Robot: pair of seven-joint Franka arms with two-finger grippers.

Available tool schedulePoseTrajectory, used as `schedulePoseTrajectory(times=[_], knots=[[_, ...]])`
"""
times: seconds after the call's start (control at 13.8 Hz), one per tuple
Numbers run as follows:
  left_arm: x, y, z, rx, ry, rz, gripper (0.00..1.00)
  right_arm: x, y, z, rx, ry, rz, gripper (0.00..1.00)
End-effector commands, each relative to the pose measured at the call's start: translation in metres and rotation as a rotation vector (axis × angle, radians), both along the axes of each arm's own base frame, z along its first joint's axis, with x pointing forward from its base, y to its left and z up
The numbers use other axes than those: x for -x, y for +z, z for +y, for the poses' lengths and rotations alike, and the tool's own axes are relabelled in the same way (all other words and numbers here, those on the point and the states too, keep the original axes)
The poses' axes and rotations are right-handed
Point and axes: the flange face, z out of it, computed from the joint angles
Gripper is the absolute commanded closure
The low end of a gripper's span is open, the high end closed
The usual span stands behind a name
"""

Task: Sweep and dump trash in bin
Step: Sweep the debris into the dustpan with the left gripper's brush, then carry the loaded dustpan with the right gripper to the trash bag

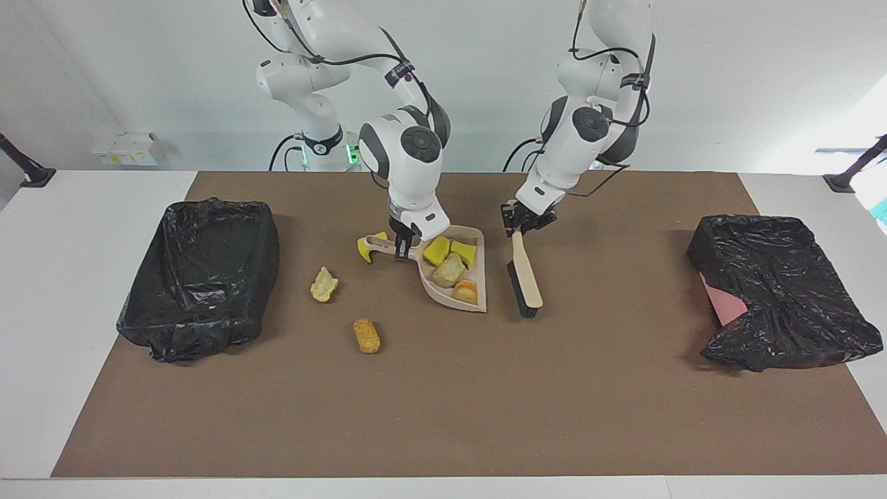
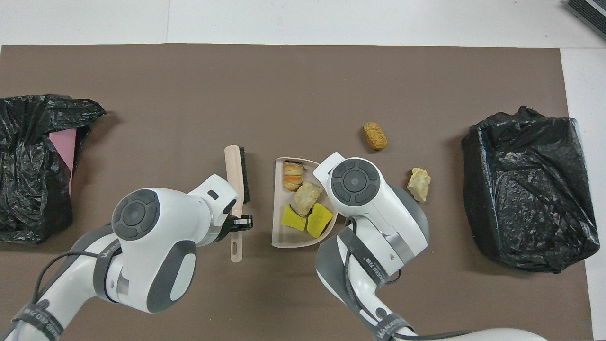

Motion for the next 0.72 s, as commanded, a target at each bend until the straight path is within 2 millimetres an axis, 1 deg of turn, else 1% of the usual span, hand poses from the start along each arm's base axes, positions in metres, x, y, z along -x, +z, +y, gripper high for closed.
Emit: schedulePoseTrajectory(times=[0.0,0.07,0.14,0.22,0.29,0.36,0.43,0.58,0.65], knots=[[0.015,0.031,0.017,-0.061,-0.003,0.028,1.0,-0.007,0.016,-0.02,-0.014,0.007,-0.044,1.0],[0.023,0.037,0.017,-0.088,0.009,0.042,1.0,-0.014,0.028,-0.037,-0.02,-0.02,-0.055,1.0],[0.032,0.039,0.013,-0.117,0.025,0.044,1.0,-0.019,0.042,-0.056,-0.031,-0.013,-0.059,1.0],[0.045,0.036,0.006,-0.13,0.042,0.042,1.0,-0.024,0.057,-0.073,-0.042,0.024,-0.069,1.0],[0.054,0.036,0.0,-0.136,0.032,0.038,1.0,-0.029,0.072,-0.099,-0.057,0.018,-0.069,1.0],[0.06,0.036,-0.003,-0.143,0.039,0.042,1.0,-0.03,0.084,-0.12,-0.071,0.0,-0.061,1.0],[0.076,0.032,-0.016,-0.159,0.047,0.045,1.0,-0.032,0.1,-0.142,-0.08,-0.012,-0.076,1.0],[0.104,0.02,-0.031,-0.184,0.027,0.038,1.0,-0.037,0.12,-0.201,-0.088,-0.005,-0.088,1.0],[0.119,0.015,-0.035,-0.194,0.034,0.031,1.0,-0.037,0.131,-0.232,-0.104,0.01,-0.082,1.0]])
